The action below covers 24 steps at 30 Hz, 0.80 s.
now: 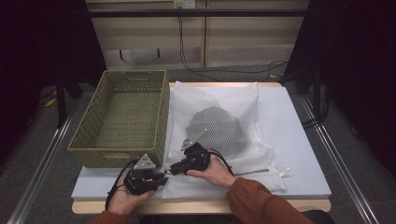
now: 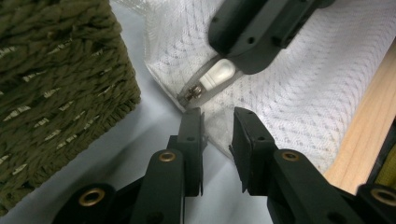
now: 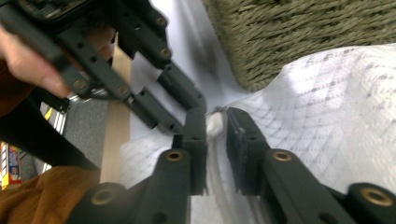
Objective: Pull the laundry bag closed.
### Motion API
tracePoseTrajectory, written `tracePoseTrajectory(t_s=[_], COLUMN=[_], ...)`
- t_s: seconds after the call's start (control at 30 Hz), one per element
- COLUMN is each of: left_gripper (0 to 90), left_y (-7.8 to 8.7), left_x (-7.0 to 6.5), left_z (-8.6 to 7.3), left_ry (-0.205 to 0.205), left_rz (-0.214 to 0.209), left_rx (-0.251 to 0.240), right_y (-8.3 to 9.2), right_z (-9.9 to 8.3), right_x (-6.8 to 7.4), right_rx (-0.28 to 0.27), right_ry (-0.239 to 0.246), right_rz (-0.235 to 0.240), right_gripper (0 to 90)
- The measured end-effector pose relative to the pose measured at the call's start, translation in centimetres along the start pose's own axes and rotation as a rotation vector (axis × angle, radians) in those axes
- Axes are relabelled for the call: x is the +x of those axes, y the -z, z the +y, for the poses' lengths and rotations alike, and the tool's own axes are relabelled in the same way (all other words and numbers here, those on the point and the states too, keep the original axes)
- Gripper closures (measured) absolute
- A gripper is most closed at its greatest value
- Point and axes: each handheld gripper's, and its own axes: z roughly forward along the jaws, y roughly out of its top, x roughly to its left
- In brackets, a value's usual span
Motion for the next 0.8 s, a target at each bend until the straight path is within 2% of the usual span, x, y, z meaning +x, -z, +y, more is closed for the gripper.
tracePoseTrajectory(t_s=[0.2,0.27,0.43,0.6,0.7,0.8], left_gripper=[75.8,75.8,75.4,73.9,70.8,67.9], left_y=[0.0,0.0,0.0,0.0,0.1,0.3], left_x=[-0.1,-0.1,-0.1,-0.1,-0.1,0.1], left_z=[0.0,0.0,0.0,0.0,0.0,0.0], left_ry=[-0.004,-0.010,-0.020,-0.017,-0.014,0.011], left_rz=[-0.002,0.000,0.003,-0.007,0.001,0.003], left_rx=[-0.002,0.007,0.014,0.010,0.007,-0.021], right_y=[-1.1,-1.3,-1.8,-1.8,-1.6,-0.5], right_z=[0.0,-0.1,-0.1,-0.1,-0.1,0.1], right_x=[-0.5,-0.5,-0.5,-0.6,-0.5,-0.4], right_rx=[0.037,0.042,0.042,0.022,0.016,-0.017], right_ry=[-0.032,-0.038,-0.041,-0.059,-0.055,-0.039], right_rz=[0.013,0.031,0.032,0.030,0.028,0.021], right_gripper=[78.9,80.8,83.0,86.8,86.8,86.8])
